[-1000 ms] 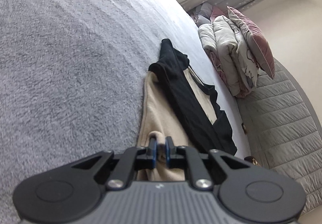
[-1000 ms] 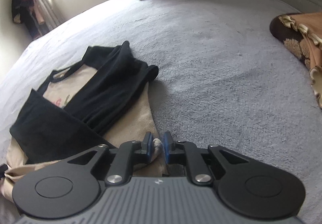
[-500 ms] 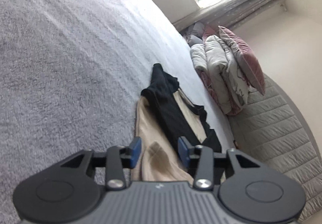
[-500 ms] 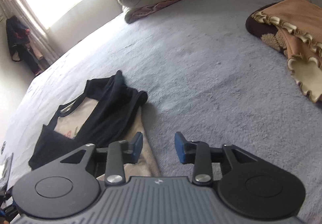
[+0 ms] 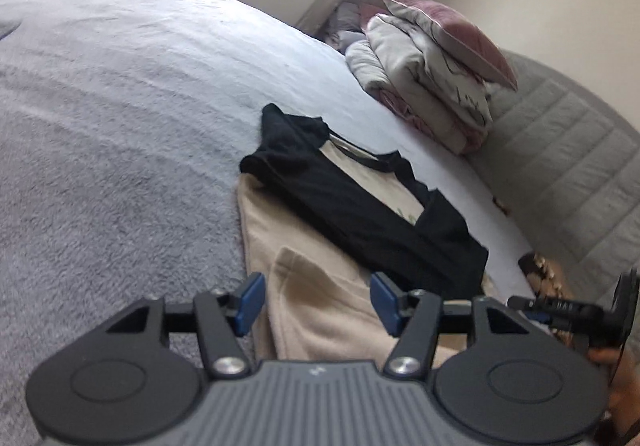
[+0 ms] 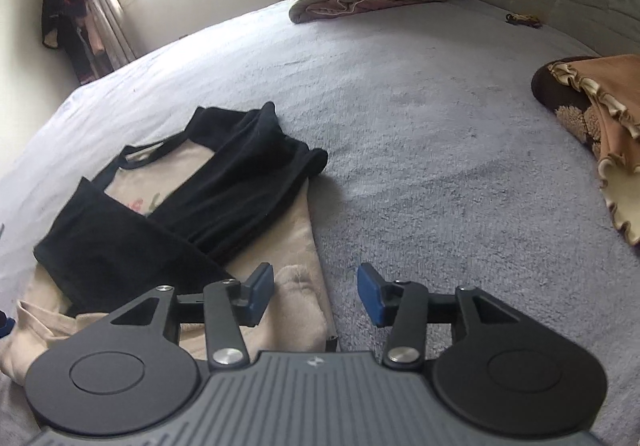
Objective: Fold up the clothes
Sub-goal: 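Lay the folded hem over the shirt and open both grippers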
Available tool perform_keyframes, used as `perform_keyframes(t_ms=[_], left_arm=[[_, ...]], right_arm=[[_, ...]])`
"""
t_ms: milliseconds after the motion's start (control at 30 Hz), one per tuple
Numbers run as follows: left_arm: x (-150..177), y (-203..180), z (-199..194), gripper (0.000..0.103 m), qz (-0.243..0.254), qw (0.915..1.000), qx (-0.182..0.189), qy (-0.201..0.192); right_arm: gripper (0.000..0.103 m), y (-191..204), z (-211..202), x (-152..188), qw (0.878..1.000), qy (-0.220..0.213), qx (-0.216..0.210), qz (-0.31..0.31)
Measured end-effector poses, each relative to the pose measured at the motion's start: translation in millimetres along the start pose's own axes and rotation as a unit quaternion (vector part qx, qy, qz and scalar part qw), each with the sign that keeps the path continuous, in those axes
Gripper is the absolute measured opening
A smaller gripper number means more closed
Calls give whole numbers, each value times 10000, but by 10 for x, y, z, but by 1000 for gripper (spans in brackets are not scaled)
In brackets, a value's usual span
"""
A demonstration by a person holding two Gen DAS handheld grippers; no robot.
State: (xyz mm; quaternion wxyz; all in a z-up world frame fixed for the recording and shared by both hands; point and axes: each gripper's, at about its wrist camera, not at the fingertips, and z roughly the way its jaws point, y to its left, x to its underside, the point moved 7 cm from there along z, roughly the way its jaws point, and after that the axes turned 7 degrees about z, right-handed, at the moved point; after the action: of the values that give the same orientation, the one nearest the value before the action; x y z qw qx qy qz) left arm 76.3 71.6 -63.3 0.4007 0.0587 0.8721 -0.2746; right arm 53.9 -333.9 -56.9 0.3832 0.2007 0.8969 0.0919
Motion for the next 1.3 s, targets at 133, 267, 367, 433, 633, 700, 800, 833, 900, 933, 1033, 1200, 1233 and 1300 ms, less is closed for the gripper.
perform_keyframes(t_ms=[133,267,367,433,633,700,800,833,900,933,1033,1200,1233,1300], left_arm=[[26,-7,5,60,60,10000,17,39],[34,-14,6,59,75,10000,30,43],[43,-26,7,59,93,9999,31,42],[46,-31,4,59,97,9999,32,37],[51,-47,-9,58,103,9999,42,12],[48,-51,-14,58,99,9999,53,-2],[45,-55,-20,58,94,9999,65,-20],[43,-56,-21,58,94,9999,67,-25],[40,-59,-25,58,94,9999,77,-37],[38,-61,-27,58,97,9999,81,-45],[29,-65,-40,58,106,9999,89,-67],[7,-76,-74,56,150,9997,156,-106],[5,-79,-78,55,162,9997,165,-112],[8,-82,-72,55,183,9996,164,-104]], right_arm=[[50,-3,22,17,10000,42,32,2],[51,-2,28,36,10000,70,49,11],[51,1,30,44,10000,74,55,24],[51,3,26,47,10000,74,54,30],[52,10,25,56,9999,75,62,42],[52,11,23,57,9999,71,61,48],[52,13,21,58,10000,58,58,57],[52,14,17,57,10000,48,49,61],[52,19,8,51,10000,21,26,67],[52,21,3,48,10000,9,18,68],[52,29,-5,43,10000,-13,1,63],[52,36,-36,29,9999,-71,-56,74],[52,36,-47,22,9999,-88,-74,81],[52,37,-65,7,9998,-121,-105,90]])
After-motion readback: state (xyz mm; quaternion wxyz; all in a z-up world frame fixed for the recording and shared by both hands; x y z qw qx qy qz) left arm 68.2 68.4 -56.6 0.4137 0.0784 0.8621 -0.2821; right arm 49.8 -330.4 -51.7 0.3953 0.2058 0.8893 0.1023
